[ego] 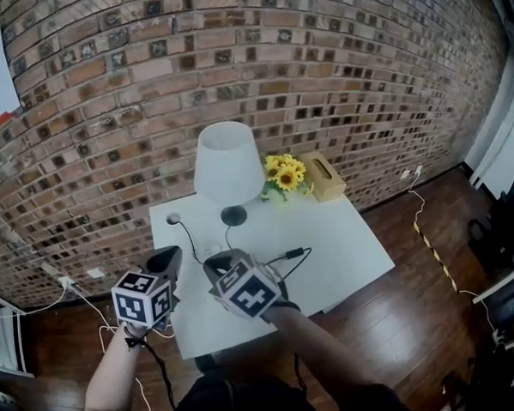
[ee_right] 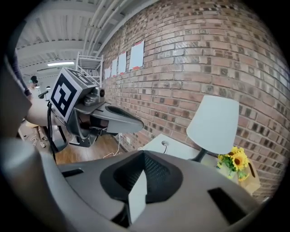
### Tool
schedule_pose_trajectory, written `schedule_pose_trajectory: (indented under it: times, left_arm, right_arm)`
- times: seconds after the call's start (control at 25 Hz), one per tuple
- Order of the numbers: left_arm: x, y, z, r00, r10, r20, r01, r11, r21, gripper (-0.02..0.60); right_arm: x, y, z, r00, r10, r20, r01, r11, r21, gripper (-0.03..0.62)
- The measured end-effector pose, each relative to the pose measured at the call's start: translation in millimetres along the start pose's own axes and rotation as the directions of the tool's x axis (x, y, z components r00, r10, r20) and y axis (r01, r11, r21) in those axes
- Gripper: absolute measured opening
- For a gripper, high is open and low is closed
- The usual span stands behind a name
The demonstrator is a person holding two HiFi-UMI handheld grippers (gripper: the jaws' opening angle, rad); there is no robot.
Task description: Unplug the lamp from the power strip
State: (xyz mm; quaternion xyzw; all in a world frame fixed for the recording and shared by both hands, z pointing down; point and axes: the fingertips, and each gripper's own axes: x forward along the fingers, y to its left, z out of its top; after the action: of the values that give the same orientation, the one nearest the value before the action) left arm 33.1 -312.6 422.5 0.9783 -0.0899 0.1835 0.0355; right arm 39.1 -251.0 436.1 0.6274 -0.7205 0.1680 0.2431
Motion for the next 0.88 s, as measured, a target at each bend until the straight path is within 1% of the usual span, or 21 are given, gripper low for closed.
schedule_pose_trajectory:
  times: [0.24,0.36,0.6,0.76,0.88]
  left_arm:
    - [-22.4,-22.8,-22.1,0.999,0.029,-0.041,-0.028,1.000,0.008,0.008]
    - [-34.5,-28.2,-24.4,0.998,0.051,-0.047,-0.051,0.999,0.011,0.009]
    - [-62.8,-30.9,-14.8,0.992,0.123,0.010,-0.123,0.992,0.028,0.011]
    - [-79.7,-39.2,-9.5,0.985,0.165,0.047,-0.167,0.985,0.049,0.011]
    - [-90.4,-48.4,-7.4,0.981,0.184,0.060,-0.188,0.980,0.065,0.011]
  right_arm:
    - [-16.6,22.7,-16.5,0.999,0.027,0.039,-0.027,1.000,0.001,0.003]
    - [-23.2,32.4,-19.9,0.998,0.045,0.043,-0.045,0.999,-0.006,0.003]
    - [-33.6,51.0,-15.8,0.994,0.081,0.073,-0.077,0.995,-0.059,0.003]
    - [-44.7,60.5,-11.3,0.986,0.097,0.132,-0.086,0.992,-0.089,0.003]
    - [-53.9,69.2,-11.4,0.979,0.112,0.168,-0.097,0.991,-0.097,0.003]
